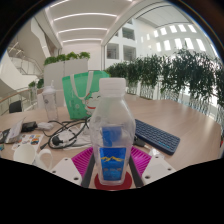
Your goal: Pour water
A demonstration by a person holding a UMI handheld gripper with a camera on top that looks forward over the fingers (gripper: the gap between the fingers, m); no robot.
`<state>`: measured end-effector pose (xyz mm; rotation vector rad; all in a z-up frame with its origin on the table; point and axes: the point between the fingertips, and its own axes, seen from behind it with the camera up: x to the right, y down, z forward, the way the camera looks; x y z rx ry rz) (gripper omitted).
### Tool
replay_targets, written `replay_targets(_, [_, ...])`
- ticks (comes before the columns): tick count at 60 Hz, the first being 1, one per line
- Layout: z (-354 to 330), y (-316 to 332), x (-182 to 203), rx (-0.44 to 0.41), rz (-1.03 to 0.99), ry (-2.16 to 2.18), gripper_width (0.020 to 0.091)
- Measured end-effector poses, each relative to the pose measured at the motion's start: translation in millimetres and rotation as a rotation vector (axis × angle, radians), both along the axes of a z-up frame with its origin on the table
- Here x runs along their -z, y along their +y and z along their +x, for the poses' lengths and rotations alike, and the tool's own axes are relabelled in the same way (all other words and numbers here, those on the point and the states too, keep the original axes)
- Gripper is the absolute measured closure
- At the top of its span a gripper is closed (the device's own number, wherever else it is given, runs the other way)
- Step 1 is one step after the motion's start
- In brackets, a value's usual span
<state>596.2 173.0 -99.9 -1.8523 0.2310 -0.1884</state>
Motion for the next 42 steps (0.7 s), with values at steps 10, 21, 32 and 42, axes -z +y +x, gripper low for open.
replay_targets(10, [-30, -54, -34, -0.027, -0.051, 0.026, 0.027])
replay_targets(21, [-85, -162, -88, -0.029, -0.081, 0.023, 0.0268])
replay_targets(32, [-155, -271, -154, -0.019, -0.059, -0.055, 0.0263])
replay_targets(42, [-220, -354, -204, -0.021, -0.035, -0.103, 0.0267])
